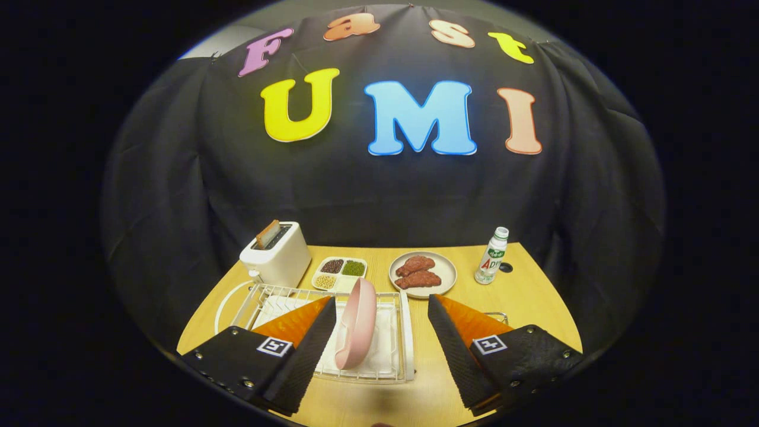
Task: Take the plate from the dish rack, then take the spoon from the basket and place it into the plate.
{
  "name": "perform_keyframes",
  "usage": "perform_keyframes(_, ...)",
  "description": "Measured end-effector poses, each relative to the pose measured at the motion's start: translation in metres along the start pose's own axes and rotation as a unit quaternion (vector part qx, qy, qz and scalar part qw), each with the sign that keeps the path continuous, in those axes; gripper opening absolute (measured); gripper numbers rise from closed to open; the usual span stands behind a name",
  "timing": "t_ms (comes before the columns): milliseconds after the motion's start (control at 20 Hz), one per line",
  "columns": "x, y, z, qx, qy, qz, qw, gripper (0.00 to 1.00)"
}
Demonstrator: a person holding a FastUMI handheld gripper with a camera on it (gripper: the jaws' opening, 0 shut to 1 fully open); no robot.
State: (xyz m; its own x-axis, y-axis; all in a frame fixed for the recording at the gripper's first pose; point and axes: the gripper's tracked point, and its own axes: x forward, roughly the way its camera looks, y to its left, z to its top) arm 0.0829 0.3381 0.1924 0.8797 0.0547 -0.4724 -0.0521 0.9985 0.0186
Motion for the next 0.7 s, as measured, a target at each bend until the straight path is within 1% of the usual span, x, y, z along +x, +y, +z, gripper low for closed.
perform_keyframes(250, 0.035, 0.011, -0.014, -0.016, 0.057, -0.05, 0.997, 0.95)
perform_keyframes(400, 0.052, 0.011, -0.026, -0.027, 0.085, -0.088, 0.992, 0.94)
perform_keyframes(550, 0.07, 0.008, -0.035, -0.035, 0.105, -0.122, 0.986, 0.82)
perform_keyframes(600, 0.076, 0.01, -0.039, -0.038, 0.113, -0.13, 0.984, 0.82)
perform_keyframes(700, 0.085, 0.009, -0.048, -0.042, 0.127, -0.144, 0.98, 0.77)
